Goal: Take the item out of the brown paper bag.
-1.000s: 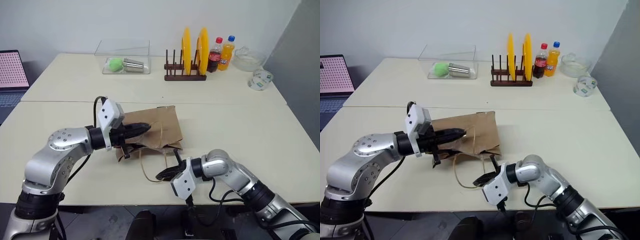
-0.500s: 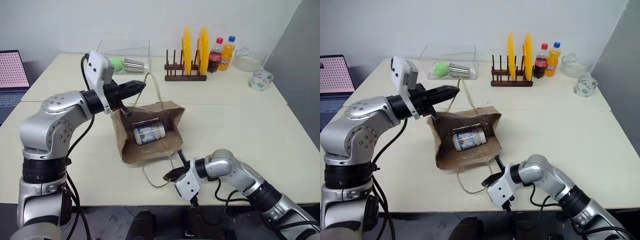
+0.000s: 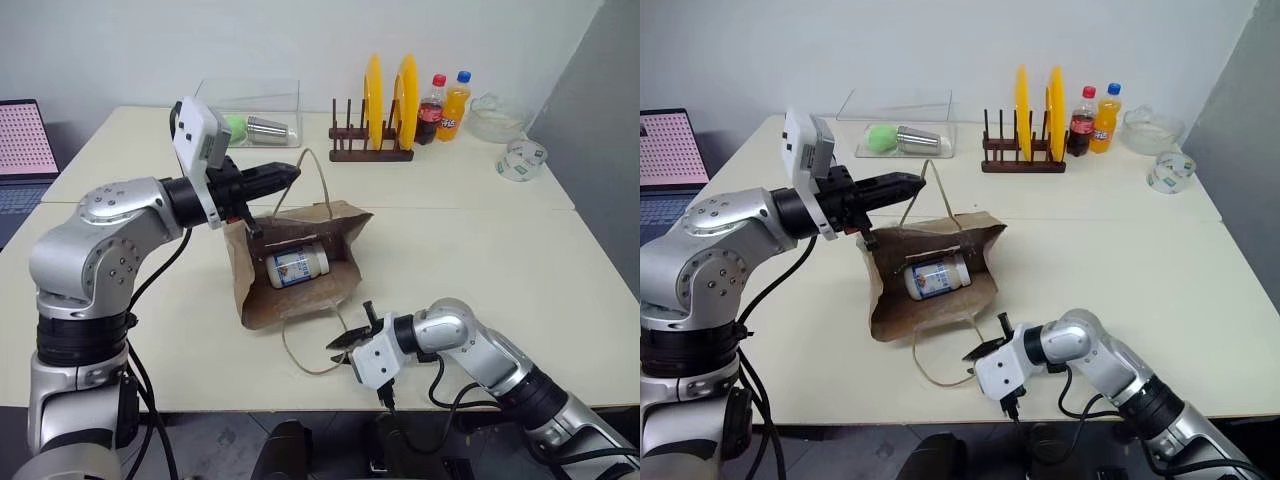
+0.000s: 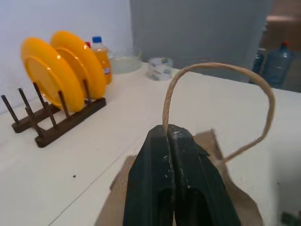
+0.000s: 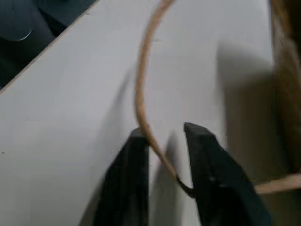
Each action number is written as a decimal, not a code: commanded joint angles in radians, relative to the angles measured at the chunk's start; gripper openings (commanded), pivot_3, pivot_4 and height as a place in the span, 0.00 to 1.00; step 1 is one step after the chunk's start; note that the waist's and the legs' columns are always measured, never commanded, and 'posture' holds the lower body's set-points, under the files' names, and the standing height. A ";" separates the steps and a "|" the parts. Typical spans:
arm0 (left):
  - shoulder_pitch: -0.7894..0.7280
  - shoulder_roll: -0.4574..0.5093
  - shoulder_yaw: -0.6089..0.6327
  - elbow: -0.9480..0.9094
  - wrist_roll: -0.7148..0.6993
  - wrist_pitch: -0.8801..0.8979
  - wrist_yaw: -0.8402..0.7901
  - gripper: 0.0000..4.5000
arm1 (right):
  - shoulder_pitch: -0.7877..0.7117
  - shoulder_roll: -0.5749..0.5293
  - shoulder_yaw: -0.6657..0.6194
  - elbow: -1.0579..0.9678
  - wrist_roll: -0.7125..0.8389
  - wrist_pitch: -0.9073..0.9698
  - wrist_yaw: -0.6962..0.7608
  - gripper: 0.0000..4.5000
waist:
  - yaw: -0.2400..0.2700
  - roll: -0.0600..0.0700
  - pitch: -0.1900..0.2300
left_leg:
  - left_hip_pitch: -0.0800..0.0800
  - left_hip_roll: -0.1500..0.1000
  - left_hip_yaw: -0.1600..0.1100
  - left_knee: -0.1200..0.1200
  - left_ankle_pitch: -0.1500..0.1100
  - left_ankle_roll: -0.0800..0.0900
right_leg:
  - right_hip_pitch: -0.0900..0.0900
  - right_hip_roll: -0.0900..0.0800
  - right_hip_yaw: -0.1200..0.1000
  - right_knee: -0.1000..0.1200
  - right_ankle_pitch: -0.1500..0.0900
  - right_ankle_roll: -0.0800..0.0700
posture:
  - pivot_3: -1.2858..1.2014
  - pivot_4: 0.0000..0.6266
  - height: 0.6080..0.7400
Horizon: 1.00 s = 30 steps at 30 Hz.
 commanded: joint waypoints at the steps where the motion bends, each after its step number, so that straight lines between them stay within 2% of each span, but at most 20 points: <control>1: 0.008 0.008 0.026 -0.061 -0.027 -0.003 -0.007 0.00 | 0.020 -0.065 -0.087 -0.146 0.131 0.152 0.084 0.51 | 0.001 0.000 0.000 | 0.000 0.000 0.000 0.000 0.000 0.000 | 0.000 0.000 0.000 0.000 0.000 0.000 | 0.52 0.24 1.00; 2: 0.015 0.007 0.024 -0.068 -0.030 -0.003 -0.008 0.00 | 0.033 -0.097 -0.115 -0.195 0.177 0.228 0.111 0.58 | 0.001 0.000 0.000 | 0.000 0.000 0.000 0.000 0.000 0.000 | 0.000 0.000 0.000 0.000 0.000 0.000 | 0.52 0.24 1.00; 8: 0.027 0.002 0.018 -0.073 -0.037 -0.005 -0.006 0.00 | 0.079 -0.294 -0.267 -0.370 0.403 0.488 0.233 0.58 | 0.001 0.000 0.001 | -0.001 0.000 0.000 0.000 0.000 0.000 | 0.000 0.000 -0.001 -0.001 0.000 0.000 | 0.52 0.24 1.00; 10: 0.027 0.002 0.018 -0.069 -0.037 -0.007 -0.008 0.00 | 0.058 -0.297 -0.323 -0.400 0.509 0.595 0.224 0.58 | 0.001 0.000 0.001 | -0.001 0.000 0.000 0.000 0.000 0.000 | 0.000 0.000 -0.001 -0.001 0.000 0.000 | 0.52 0.24 1.00; 13: 0.027 0.002 0.020 -0.065 -0.039 -0.007 -0.009 0.00 | -0.041 -0.215 -0.356 -0.419 0.588 0.710 0.134 0.58 | -0.009 0.000 0.002 | 0.000 0.001 0.000 0.000 0.000 0.000 | 0.000 0.000 0.000 -0.001 0.000 0.000 | 0.52 0.24 1.00; 17: 0.019 0.003 0.020 -0.048 -0.038 -0.009 -0.014 0.00 | -0.180 -0.051 -0.269 -0.387 0.540 0.786 -0.021 0.58 | -0.008 0.000 0.002 | 0.000 0.001 -0.001 -0.001 0.000 0.000 | -0.001 0.001 -0.001 0.000 0.000 0.000 | 0.52 0.24 1.00; 20: 0.014 0.007 0.024 -0.032 -0.033 -0.013 -0.020 0.00 | -0.244 0.040 -0.178 -0.325 0.450 0.770 -0.108 0.58 | -0.007 0.001 0.002 | -0.001 0.001 -0.001 -0.001 0.000 0.000 | -0.001 0.001 -0.001 -0.001 0.000 0.000 | 0.52 0.24 1.00; 23: 0.010 0.010 0.033 -0.019 -0.028 -0.016 -0.019 0.00 | -0.294 0.097 -0.116 -0.278 0.395 0.784 -0.160 0.71 | -0.002 0.001 0.002 | -0.002 0.000 -0.001 -0.001 0.000 0.000 | -0.002 0.000 -0.001 -0.001 0.000 0.000 | 0.52 0.24 1.00; 26: 0.001 0.015 0.046 -0.002 -0.025 -0.019 -0.013 0.00 | -0.340 0.144 -0.049 -0.208 0.316 0.772 -0.209 0.95 | -0.002 0.001 0.002 | -0.002 -0.001 0.000 -0.001 0.000 0.000 | -0.002 -0.002 -0.001 -0.002 0.000 0.000 | 0.52 0.24 1.00; 27: -0.003 0.019 0.052 0.006 -0.022 -0.022 -0.012 0.00 | -0.356 0.158 -0.018 -0.175 0.266 0.760 -0.239 1.00 | -0.003 0.001 0.002 | -0.002 -0.001 0.000 -0.001 0.000 0.000 | -0.002 -0.002 -0.001 -0.002 0.000 0.000 | 0.52 0.24 1.00; 30: -0.009 0.028 0.061 0.021 -0.014 -0.029 -0.015 0.00 | -0.384 0.162 0.055 -0.113 0.144 0.717 -0.290 1.00 | -0.003 0.001 0.002 | -0.002 -0.001 -0.001 -0.001 0.000 0.000 | -0.002 -0.001 -0.001 -0.001 0.000 0.000 | 0.52 0.24 1.00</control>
